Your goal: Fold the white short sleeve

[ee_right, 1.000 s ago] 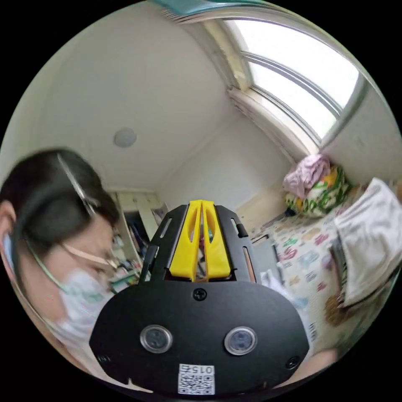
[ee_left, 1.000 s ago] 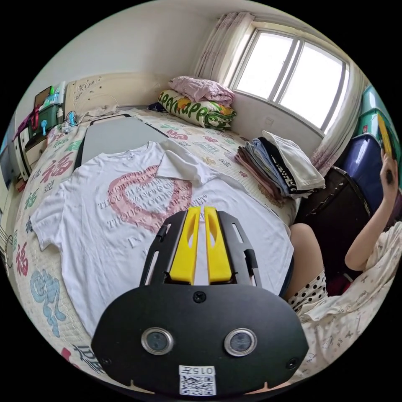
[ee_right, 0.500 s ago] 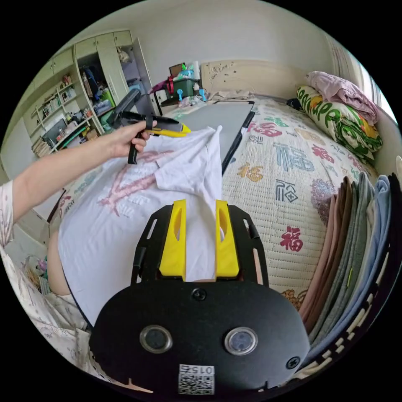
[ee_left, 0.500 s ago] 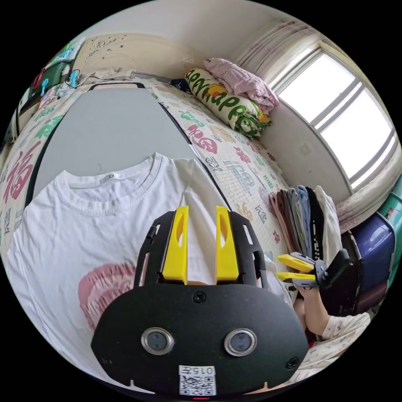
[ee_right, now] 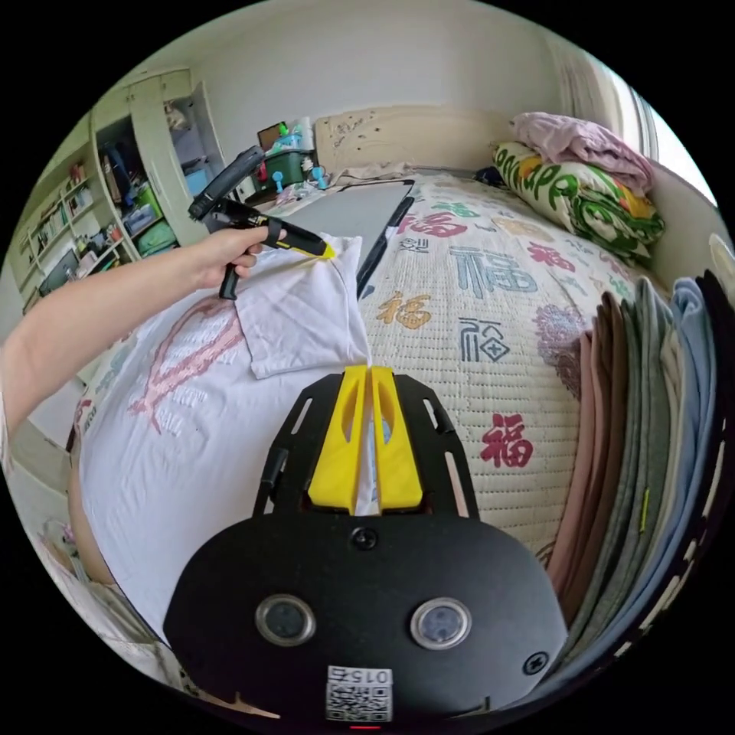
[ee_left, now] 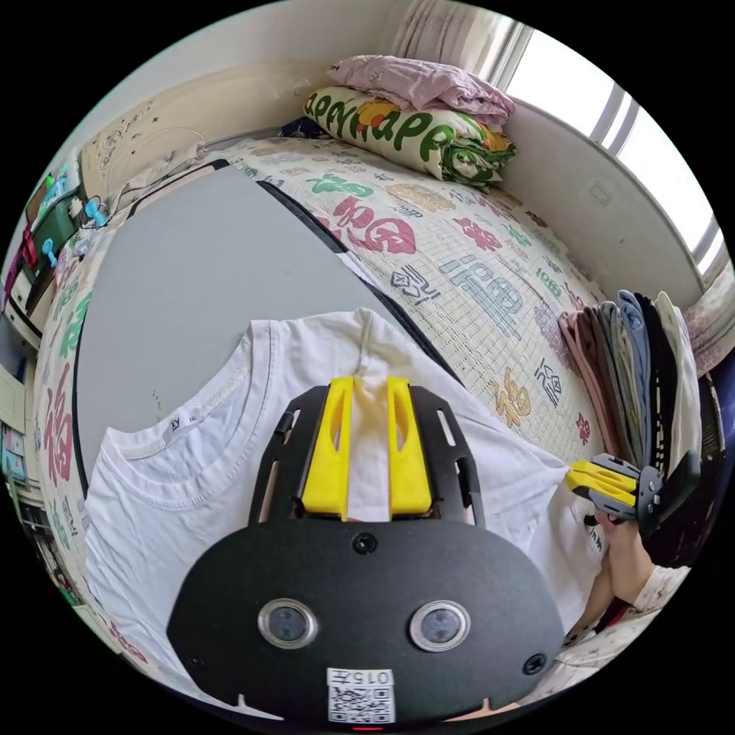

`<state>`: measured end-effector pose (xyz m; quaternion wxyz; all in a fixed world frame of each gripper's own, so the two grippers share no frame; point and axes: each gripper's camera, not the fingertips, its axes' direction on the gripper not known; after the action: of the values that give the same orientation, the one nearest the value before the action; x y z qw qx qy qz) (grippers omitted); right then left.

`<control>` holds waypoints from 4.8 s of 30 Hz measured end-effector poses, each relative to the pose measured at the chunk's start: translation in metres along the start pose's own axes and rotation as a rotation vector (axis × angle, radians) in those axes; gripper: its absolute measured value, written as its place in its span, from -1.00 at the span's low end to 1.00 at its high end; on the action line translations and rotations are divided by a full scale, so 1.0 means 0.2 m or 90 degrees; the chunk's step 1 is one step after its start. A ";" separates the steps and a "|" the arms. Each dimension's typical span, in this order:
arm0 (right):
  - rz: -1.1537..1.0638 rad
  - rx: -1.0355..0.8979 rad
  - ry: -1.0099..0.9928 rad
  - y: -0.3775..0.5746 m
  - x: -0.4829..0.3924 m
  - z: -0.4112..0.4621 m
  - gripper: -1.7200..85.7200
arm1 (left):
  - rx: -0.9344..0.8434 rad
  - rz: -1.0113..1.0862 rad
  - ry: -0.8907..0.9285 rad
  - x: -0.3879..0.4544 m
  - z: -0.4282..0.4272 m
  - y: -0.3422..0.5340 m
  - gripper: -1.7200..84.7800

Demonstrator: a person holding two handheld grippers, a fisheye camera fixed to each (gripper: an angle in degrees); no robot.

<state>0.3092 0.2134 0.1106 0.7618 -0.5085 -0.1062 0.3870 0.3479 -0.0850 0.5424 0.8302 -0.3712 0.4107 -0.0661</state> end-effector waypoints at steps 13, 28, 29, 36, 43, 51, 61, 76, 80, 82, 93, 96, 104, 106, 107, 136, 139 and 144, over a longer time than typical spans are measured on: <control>-0.021 0.039 -0.002 -0.12 0.56 -0.12 -0.84 | -0.001 0.112 -0.068 0.20 -0.03 0.25 -0.73; -0.203 -0.046 -0.009 -0.16 0.50 0.23 -0.81 | 0.002 0.024 0.048 0.02 0.24 0.92 -0.79; -0.195 -0.040 0.008 -0.16 0.54 0.25 -0.83 | 0.003 0.020 0.046 0.02 0.27 0.94 -0.80; -0.216 -0.041 0.011 -0.14 0.73 0.26 -0.86 | 0.008 0.005 0.045 -0.01 0.43 1.13 -0.85; -0.212 -0.030 0.023 -0.15 0.91 0.32 -0.85 | 0.047 -0.060 0.201 -0.16 0.53 1.55 -0.86; -0.216 -0.023 0.031 -0.17 1.09 0.38 -0.85 | 0.340 -0.417 0.171 -0.83 0.01 3.19 -0.80; -0.068 -0.054 -0.036 -0.21 1.43 0.33 -0.86 | 0.497 -0.764 0.185 -1.23 0.36 4.19 -0.71; -0.193 -0.053 -0.169 -0.60 0.73 0.57 -0.85 | 0.277 -0.192 -0.020 -0.44 0.20 3.48 -0.97; -0.261 -0.087 -0.219 -0.83 0.31 0.86 -0.80 | 0.244 -0.176 -0.045 -0.38 0.31 3.48 -0.97; -0.293 -0.100 -0.229 -0.92 0.13 1.00 -0.79 | 0.253 -0.182 -0.031 -0.40 0.30 3.48 -0.97; -0.481 -0.273 -0.024 -1.15 -0.80 2.11 -0.68 | 0.273 -0.280 0.148 -0.72 0.37 3.51 -0.97; -0.445 -0.326 -0.019 -1.21 -0.79 2.35 -0.70 | 0.276 -0.286 0.167 -0.75 0.36 3.49 -0.97; -0.254 -0.251 -0.115 -1.66 -0.35 2.22 -0.95 | 0.256 -0.230 0.096 -0.64 0.23 3.31 -0.97; -0.199 -0.217 -0.146 -1.74 -0.16 2.12 -0.95 | 0.254 -0.205 0.056 -0.58 0.17 3.26 -0.97; -0.170 -0.199 -0.167 -1.77 -0.03 2.05 -0.96 | 0.259 -0.185 0.038 -0.54 0.14 3.23 -0.97; -0.081 -0.171 -0.122 -1.82 0.84 2.44 -0.75 | 0.165 -0.046 -0.094 -0.25 -0.34 2.87 -0.83; -0.067 -0.182 -0.126 -1.91 0.76 2.60 -0.74 | 0.138 -0.035 -0.113 -0.21 -0.33 2.82 -0.82; -0.093 -0.197 -0.067 -1.96 0.58 2.81 -0.73 | 0.149 -0.011 -0.179 -0.10 -0.41 2.76 -0.81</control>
<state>0.2655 0.6117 0.6788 0.6939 -0.5896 -0.2407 0.3361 0.1678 0.2730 0.1522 0.9164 -0.2811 0.2768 -0.0683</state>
